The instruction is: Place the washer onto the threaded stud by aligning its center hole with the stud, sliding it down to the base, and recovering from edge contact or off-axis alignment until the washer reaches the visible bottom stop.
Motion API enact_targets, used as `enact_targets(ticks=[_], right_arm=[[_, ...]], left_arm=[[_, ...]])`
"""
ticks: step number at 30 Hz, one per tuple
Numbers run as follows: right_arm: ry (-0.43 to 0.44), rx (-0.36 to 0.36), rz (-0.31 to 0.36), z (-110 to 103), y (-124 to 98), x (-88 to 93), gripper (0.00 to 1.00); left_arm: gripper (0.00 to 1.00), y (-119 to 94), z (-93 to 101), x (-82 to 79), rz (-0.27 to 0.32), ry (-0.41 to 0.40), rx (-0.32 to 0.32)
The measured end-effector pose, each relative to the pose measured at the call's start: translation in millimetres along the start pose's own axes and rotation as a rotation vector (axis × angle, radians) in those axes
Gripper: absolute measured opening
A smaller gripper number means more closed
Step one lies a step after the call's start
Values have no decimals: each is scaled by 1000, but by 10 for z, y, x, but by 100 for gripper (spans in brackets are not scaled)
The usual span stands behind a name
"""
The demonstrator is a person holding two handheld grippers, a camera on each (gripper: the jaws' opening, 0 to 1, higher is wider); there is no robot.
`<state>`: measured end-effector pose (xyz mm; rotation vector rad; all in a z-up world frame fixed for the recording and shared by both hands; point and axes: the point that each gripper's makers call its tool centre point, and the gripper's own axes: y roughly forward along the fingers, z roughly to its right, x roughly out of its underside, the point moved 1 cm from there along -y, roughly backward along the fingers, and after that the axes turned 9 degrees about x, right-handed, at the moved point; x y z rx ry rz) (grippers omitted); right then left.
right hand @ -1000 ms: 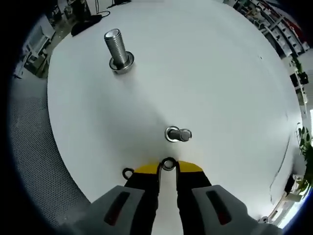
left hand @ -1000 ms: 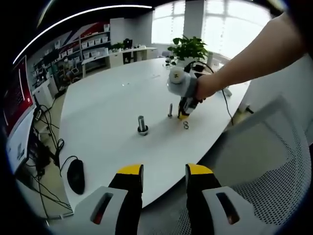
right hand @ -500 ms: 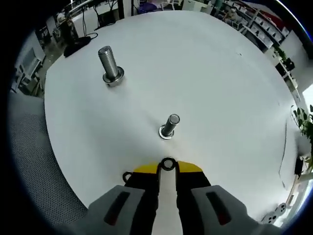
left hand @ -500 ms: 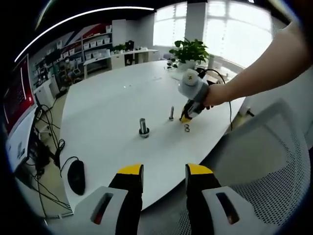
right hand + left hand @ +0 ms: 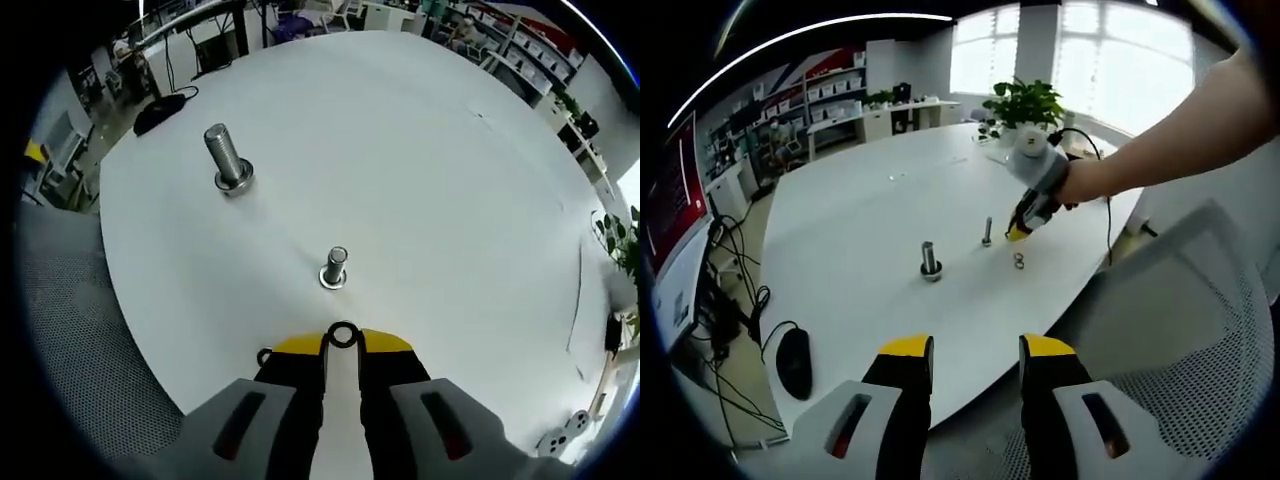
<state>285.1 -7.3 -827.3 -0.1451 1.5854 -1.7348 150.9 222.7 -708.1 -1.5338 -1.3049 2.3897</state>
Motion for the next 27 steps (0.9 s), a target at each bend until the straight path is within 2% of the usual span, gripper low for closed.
enact_targets(ticks=[3,15,21,27], right_arm=[[13,-8,9,12,-57,-59,14],[-60,20,73,125,-262,-296,14],[-80,20,76,123,-270,-366,14],[-110,-2,72,32,-222,-406,14]], left_arm=[[32,-1,0,1,0,0,-1],[32,-7,3,-6,4,3,-3],[32,-13,-9,-18,11,2,-8],[32,-19,-27,-16,12,-2,-17]])
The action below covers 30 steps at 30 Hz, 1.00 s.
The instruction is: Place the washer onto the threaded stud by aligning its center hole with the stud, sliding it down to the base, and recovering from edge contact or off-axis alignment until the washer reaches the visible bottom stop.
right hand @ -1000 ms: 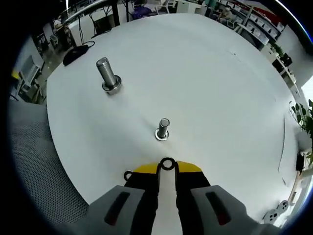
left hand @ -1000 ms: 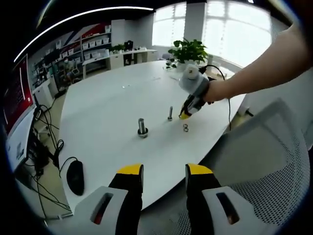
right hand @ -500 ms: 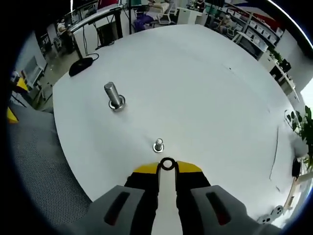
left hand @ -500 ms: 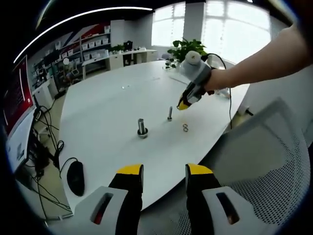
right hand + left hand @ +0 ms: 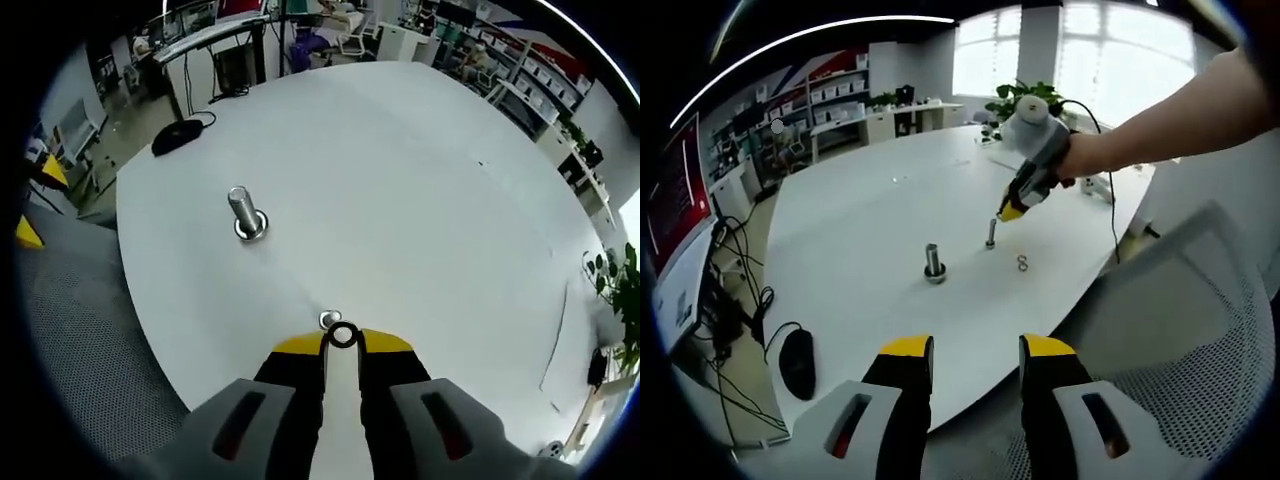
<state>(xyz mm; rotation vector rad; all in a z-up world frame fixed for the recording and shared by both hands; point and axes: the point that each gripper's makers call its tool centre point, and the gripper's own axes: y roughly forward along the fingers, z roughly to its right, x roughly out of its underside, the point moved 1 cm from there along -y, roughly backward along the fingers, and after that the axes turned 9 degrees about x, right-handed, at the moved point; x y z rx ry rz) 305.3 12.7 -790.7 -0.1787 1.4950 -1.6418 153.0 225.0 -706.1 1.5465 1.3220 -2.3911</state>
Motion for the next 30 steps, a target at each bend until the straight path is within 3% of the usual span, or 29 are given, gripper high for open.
enact_targets(ticks=[30], right_arm=[[-48,-22,-27,-57,138,-41,14]], left_arm=[[32,8,-24,18,-16,-5,-6]])
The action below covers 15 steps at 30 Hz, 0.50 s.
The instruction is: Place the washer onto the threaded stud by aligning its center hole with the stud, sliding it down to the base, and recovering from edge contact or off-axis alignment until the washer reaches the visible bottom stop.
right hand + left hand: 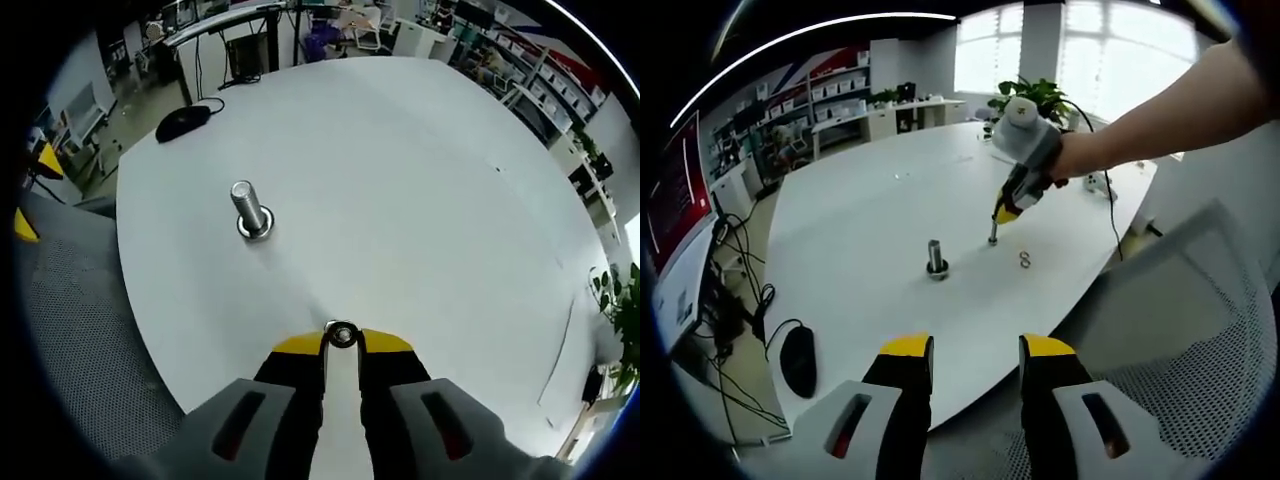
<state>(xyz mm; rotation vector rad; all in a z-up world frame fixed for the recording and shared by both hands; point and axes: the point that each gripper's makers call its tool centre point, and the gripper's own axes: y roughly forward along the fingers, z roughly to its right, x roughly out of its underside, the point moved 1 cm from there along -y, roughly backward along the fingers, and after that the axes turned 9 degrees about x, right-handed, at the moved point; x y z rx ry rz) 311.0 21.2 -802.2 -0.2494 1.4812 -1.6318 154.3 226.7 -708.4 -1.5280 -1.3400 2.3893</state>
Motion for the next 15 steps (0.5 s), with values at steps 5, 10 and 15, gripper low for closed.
enact_targets(ticks=[5,10,15], right_arm=[[-5,-4,-11,-12,46,6,14],[-7,-10,-26,-24,114,22,14],[-7,-17,-41,-49,169,52,14]], left_arm=[[32,-2,-5,6,-1,-1,-3],[32,-1,-8,13,-5,-3,-5],[32,2,-8,15,-5,-6,-4]])
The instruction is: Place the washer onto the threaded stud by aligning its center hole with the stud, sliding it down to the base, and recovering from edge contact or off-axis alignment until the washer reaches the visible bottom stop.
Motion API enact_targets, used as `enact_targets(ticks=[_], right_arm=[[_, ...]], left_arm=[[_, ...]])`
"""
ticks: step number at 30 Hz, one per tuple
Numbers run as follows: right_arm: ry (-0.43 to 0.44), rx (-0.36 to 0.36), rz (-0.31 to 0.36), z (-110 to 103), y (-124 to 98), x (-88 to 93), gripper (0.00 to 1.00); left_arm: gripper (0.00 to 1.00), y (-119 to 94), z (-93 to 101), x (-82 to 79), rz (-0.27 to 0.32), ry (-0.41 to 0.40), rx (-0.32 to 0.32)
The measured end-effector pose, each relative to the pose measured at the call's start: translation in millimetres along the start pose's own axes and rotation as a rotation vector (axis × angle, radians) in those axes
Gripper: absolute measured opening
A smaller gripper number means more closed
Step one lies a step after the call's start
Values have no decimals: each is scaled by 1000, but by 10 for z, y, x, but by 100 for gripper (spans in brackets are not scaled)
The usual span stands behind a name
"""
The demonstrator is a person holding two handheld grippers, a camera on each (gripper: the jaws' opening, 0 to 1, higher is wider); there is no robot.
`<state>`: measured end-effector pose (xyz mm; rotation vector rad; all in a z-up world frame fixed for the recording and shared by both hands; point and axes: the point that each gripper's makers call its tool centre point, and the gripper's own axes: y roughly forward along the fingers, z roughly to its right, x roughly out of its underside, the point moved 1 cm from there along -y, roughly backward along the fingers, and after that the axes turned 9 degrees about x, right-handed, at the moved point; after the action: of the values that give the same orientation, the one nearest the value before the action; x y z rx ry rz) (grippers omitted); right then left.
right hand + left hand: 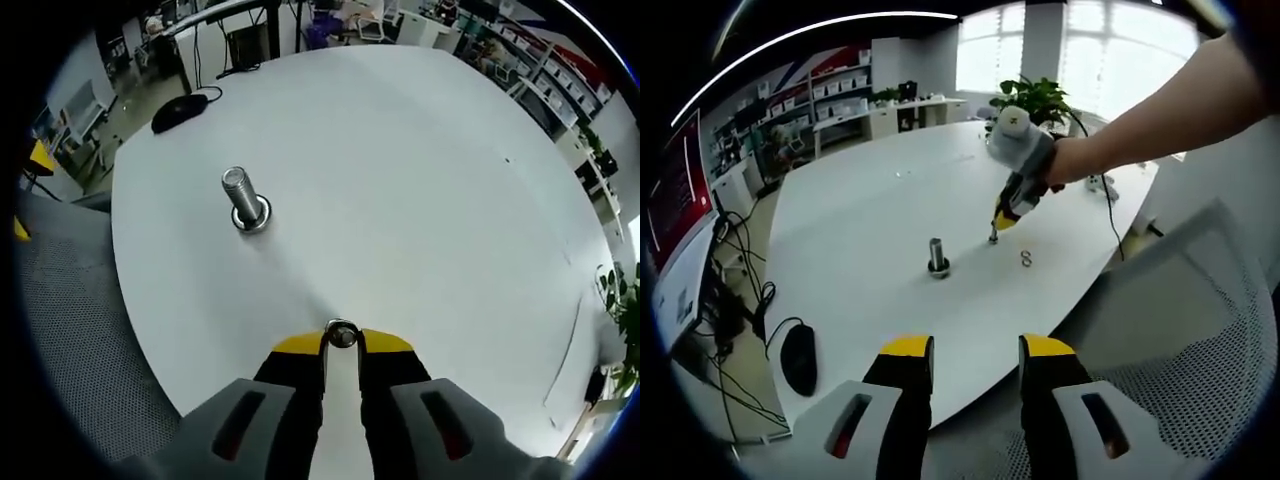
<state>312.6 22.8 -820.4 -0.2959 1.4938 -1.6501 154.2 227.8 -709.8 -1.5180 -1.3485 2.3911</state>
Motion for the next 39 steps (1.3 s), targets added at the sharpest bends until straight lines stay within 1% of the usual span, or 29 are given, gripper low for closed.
enact_targets(ticks=[14,18,23,28,35,39], right_arm=[[9,-17,-47,-60,210,106,15],[14,-22,-57,-80,227,115,15],[25,-29,-68,-92,243,137,18],[29,-18,-68,-86,196,182,20],[38,5,-85,-38,40,363,21],[62,14,-101,-24,-29,483,22]], left_arm=[[32,5,7,17,-7,-6,5],[32,7,6,22,-8,-6,6],[32,9,12,27,-13,-4,9],[32,11,19,23,-10,-2,12],[32,12,47,6,-4,7,23],[32,11,58,5,-3,12,27]])
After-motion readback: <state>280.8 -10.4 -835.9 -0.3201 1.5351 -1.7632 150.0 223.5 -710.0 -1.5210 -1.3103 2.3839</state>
